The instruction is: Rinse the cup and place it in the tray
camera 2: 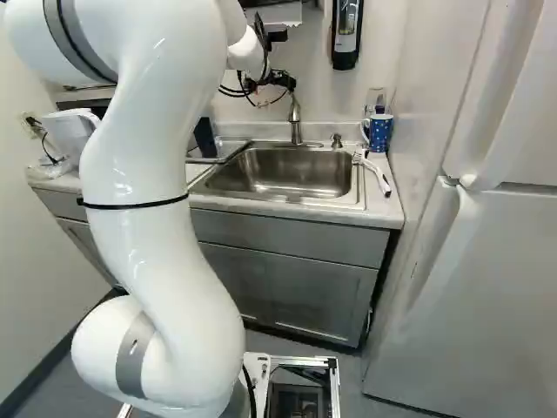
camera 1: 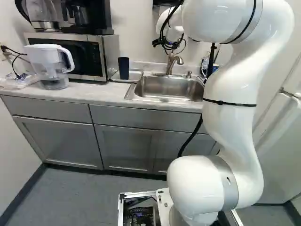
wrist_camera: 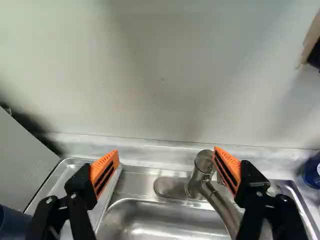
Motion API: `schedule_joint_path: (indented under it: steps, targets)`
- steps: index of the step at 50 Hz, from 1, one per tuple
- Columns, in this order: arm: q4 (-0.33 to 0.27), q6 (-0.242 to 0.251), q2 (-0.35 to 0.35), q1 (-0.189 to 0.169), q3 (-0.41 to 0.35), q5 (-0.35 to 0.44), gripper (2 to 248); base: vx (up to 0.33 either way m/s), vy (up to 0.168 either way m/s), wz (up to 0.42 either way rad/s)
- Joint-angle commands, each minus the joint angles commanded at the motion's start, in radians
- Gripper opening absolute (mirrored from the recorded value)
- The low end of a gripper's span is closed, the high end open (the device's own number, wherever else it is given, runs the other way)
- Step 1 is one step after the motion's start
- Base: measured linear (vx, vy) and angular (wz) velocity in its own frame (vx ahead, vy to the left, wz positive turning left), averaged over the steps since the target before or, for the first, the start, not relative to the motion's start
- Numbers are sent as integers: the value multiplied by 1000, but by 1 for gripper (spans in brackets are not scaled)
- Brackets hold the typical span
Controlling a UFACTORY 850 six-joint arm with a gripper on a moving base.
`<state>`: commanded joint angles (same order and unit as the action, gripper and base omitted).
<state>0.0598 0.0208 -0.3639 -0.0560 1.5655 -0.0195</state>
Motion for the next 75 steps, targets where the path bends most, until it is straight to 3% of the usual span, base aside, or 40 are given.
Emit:
schedule_joint_path:
  steps: [24, 75]
  targets:
    - [45, 0, 38, 14, -44, 128, 247, 0, 0, 0]
    - [45, 0, 186, 58, -211, 114, 247, 0, 0, 0]
